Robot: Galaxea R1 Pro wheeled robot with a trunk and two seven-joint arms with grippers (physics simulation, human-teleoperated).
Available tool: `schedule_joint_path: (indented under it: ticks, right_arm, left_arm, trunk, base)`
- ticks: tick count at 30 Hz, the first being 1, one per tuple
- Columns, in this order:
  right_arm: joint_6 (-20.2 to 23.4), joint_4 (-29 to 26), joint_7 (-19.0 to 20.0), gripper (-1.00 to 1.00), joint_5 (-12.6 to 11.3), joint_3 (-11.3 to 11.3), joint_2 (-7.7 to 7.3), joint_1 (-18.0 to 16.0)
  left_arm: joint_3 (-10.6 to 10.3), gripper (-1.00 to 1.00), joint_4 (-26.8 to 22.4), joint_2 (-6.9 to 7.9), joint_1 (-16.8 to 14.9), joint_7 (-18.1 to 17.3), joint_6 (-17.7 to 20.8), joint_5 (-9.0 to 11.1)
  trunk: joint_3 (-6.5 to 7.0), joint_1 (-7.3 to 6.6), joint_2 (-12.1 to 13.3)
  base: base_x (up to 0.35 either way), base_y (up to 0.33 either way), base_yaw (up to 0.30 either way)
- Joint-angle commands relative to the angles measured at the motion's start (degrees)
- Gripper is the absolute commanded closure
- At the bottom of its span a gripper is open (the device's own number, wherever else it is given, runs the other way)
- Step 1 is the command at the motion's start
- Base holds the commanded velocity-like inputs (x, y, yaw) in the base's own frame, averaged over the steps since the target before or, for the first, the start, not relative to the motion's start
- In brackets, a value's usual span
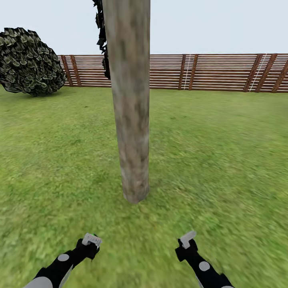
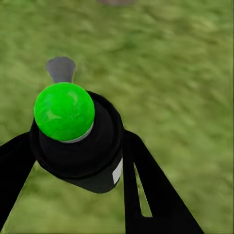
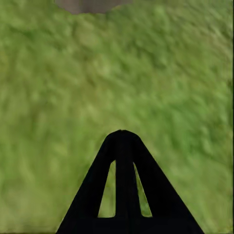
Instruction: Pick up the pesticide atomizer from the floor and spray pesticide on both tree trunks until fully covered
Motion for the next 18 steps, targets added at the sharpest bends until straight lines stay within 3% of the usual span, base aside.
schedule_joint_path:
  ticks: [1,2,7,13,14,18]
  right_arm:
    - [-0.45,0.47,-1.32,1.00,0.16,-0.55,0.00,0.01]
    - [-0.71,0.82,-2.80,-1.00,0.15,-0.64,-0.03,0.04]
    - [-1.83,1.15,-9.43,-1.00,-0.30,-1.34,-0.44,0.07]
    - [-8.32,3.26,-9.96,-1.00,-6.74,-6.14,-0.85,0.14]
    - [-9.03,4.39,-9.84,-1.00,-7.37,-6.55,-2.31,0.18]
    - [-9.31,6.11,-9.88,-1.00,-7.55,-6.64,-3.00,0.23]
  left_arm:
    - [0.52,1.00,0.15,-0.47,-0.03,1.30,-0.71,0.12]
    - [0.58,1.00,0.24,-1.02,-0.03,2.58,-0.99,0.71]
    - [0.65,1.00,0.58,-3.32,0.05,8.18,-1.57,2.31]
    - [0.68,1.00,2.45,-3.59,0.07,9.02,-1.64,2.62]
    - [0.69,1.00,2.59,-3.61,0.09,9.11,-1.59,2.80]
    - [0.69,1.00,2.66,-3.81,0.10,9.21,-1.64,3.45]
  trunk:
    - [-0.05,-0.01,-0.02]
    - [-0.05,-0.01,-0.02]
    - [-0.05,-0.01,-0.02]
    - [-0.05,-0.01,-0.02]
    - [-0.05,-0.01,-0.02]
    - [-0.05,-0.01,-0.02]
  base:
    - [0.000,0.000,0.000]
    - [0.000,0.000,0.000]
    - [0.000,0.000,0.000]
    - [0.000,0.000,0.000]
    - [0.000,0.000,0.000]
    - [0.000,0.000,0.000]
